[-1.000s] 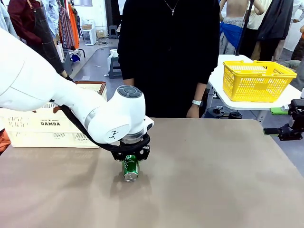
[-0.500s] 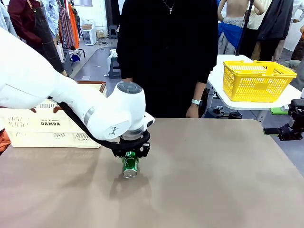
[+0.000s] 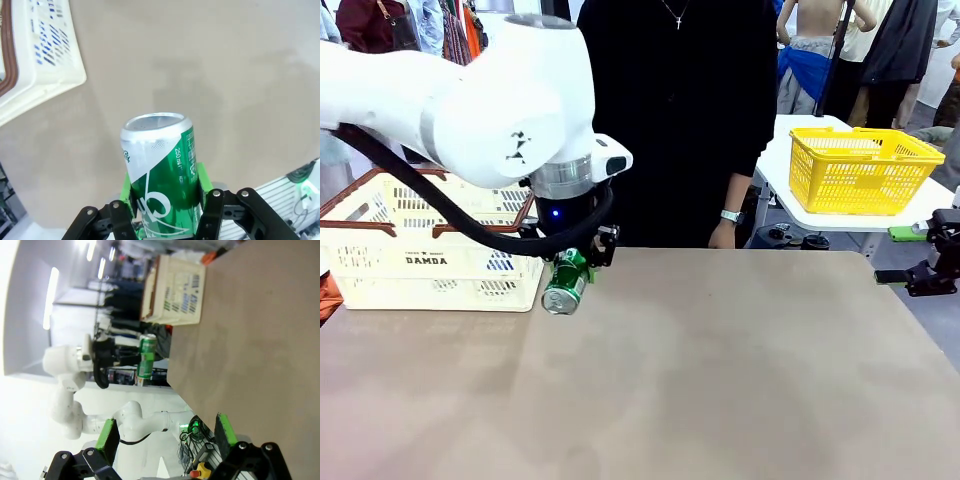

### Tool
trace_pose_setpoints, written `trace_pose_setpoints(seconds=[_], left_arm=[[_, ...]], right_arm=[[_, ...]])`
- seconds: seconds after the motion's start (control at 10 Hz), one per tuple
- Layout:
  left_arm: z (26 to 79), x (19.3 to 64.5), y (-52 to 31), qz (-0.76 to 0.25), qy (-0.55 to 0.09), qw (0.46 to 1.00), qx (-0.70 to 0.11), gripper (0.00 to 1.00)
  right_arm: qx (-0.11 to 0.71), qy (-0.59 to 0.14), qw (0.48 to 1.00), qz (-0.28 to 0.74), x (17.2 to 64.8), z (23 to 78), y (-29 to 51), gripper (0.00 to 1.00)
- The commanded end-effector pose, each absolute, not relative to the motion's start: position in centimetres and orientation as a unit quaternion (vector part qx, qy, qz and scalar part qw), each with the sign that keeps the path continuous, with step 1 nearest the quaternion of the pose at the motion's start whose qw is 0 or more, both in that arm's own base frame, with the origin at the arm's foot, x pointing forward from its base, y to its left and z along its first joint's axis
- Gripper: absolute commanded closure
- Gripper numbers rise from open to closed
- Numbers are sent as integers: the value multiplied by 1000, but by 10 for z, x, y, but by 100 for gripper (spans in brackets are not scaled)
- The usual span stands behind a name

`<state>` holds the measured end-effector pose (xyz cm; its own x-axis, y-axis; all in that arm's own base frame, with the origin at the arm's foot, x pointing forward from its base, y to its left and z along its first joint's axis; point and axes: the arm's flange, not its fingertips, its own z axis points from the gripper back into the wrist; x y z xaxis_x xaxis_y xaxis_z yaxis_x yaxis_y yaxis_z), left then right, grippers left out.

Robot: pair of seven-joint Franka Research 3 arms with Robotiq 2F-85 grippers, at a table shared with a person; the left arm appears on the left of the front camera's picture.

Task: Place the drinks into the Shopping basket.
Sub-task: Pick up one drink and place it into the Shopping basket.

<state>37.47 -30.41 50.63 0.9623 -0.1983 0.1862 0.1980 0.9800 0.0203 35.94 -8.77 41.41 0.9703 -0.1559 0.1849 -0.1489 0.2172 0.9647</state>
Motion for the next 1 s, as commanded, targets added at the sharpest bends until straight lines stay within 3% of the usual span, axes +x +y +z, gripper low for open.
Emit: trace_pose_setpoints(seconds=[0.0,0.5,0.7,0.9], left_arm=[[492,368,-293,-90,-96,991,-2,100],[499,372,-303,-99,-90,991,9,100],[561,433,-253,-31,-95,994,-37,100],[591,482,-203,-63,-91,993,-27,100]], right_arm=[[624,-118,772,4,359,418,-89,0],[624,-118,772,4,359,418,-89,0],[624,-118,772,4,359,418,-89,0],[624,-118,772,4,359,418,-89,0]])
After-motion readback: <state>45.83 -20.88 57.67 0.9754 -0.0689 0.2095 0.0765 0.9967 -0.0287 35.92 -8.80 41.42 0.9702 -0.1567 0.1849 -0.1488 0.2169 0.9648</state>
